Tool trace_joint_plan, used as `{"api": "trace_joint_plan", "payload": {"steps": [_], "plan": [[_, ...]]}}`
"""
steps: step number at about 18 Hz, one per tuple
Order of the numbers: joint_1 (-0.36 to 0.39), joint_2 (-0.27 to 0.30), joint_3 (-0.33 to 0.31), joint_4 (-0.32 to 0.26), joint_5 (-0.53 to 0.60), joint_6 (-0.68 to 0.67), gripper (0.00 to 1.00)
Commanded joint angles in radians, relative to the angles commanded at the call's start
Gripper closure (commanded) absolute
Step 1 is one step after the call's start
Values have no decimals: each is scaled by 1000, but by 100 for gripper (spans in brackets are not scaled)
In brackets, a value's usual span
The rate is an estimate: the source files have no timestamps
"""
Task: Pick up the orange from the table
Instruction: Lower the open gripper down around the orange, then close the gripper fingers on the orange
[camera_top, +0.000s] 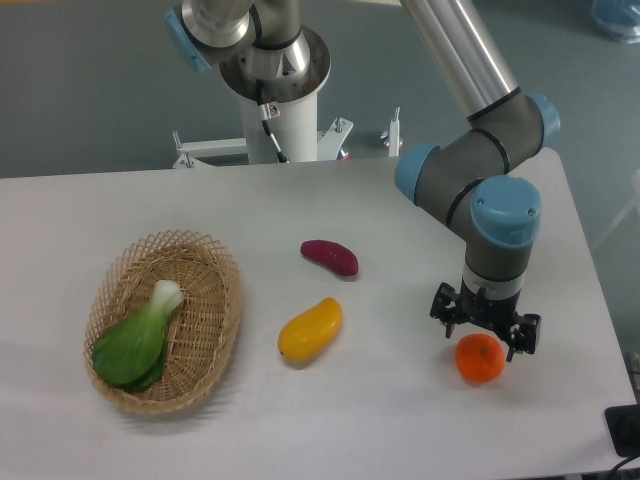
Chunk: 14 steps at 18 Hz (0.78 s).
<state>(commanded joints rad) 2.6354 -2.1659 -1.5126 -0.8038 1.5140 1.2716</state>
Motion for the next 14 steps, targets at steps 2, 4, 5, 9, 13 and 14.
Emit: {"api": "trace_joint_plan", "payload": {"steps": [2,4,5,9,13,14], "plan": [[0,-18,12,12,2,0,0],[0,-35,32,12,2,5,0],[-2,-43,37,12,2,12,0],[-2,-48,29,8,3,34,0],[-3,-55,11,6,3,32,0],[-5,-52,2,8,3,32,0]]}}
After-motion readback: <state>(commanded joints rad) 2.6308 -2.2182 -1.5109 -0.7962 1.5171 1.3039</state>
